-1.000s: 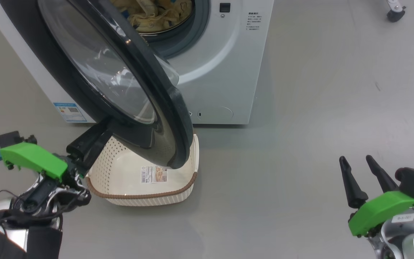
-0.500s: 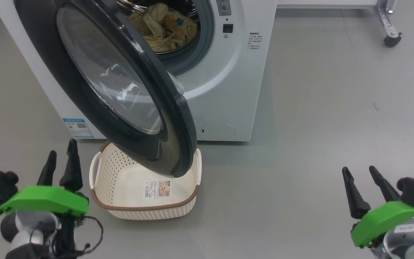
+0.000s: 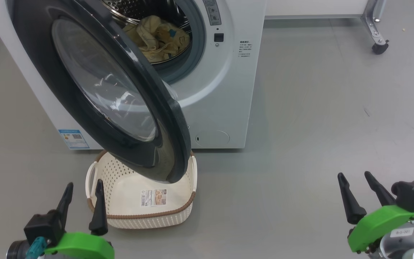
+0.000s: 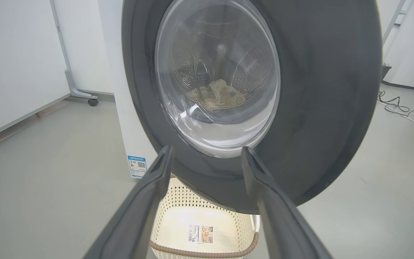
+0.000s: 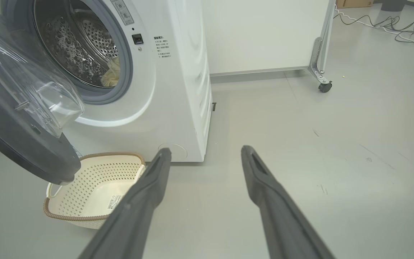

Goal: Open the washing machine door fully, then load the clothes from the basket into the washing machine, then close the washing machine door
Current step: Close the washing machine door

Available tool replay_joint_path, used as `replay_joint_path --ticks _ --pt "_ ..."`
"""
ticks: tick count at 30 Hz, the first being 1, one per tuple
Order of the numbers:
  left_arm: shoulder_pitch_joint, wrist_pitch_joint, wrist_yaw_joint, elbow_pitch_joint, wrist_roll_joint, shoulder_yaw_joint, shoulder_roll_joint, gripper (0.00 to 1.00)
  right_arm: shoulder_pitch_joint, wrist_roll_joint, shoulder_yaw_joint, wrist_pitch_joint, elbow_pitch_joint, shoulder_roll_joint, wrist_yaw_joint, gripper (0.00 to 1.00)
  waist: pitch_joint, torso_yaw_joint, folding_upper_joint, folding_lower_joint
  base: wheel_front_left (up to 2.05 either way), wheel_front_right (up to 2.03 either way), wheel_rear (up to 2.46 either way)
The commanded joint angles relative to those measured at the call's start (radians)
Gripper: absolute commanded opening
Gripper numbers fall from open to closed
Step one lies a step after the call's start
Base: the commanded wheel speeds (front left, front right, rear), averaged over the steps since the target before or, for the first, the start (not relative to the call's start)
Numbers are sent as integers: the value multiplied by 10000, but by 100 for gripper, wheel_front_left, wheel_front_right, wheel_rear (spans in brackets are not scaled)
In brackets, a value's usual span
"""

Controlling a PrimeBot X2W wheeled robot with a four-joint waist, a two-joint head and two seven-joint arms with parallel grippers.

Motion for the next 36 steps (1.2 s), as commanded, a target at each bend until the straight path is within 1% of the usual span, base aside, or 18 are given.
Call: replay_joint_path --ticks 1,8,19,32,33,34,35,36 --pt "-220 -97 125 -428 153 290 242 100 -265 -111 249 26 -444 -116 -2 100 -17 -13 -1 1 0 0 0" --pt "127 47 404 -706 374 162 299 100 -232 -121 228 41 -552 -116 -2 100 -8 -7 -1 1 0 0 0" --pt "285 245 547 -899 354 114 387 100 -232 -29 243 -1 -485 -116 -2 100 1 -75 -1 1 0 0 0" --pt "252 377 670 -977 423 -64 428 100 -344 -71 203 38 -584 -116 -2 100 40 28 -1 1 0 0 0" --pt "246 381 677 -984 421 -72 430 100 -349 -27 203 45 -586 -116 -2 96 48 34 -1 1 0 0 0" --pt "236 386 683 -987 428 -86 435 100 -375 75 181 43 -609 -116 -2 31 59 50 -1 1 0 0 0" --pt "218 395 689 -990 430 -101 435 100 -461 105 115 -40 -711 -116 -2 0 84 71 -1 1 0 0 0" --pt "184 395 687 -987 427 -122 423 100 -573 94 -5 -121 -831 -142 -2 0 107 111 -1 1 0 0 0"
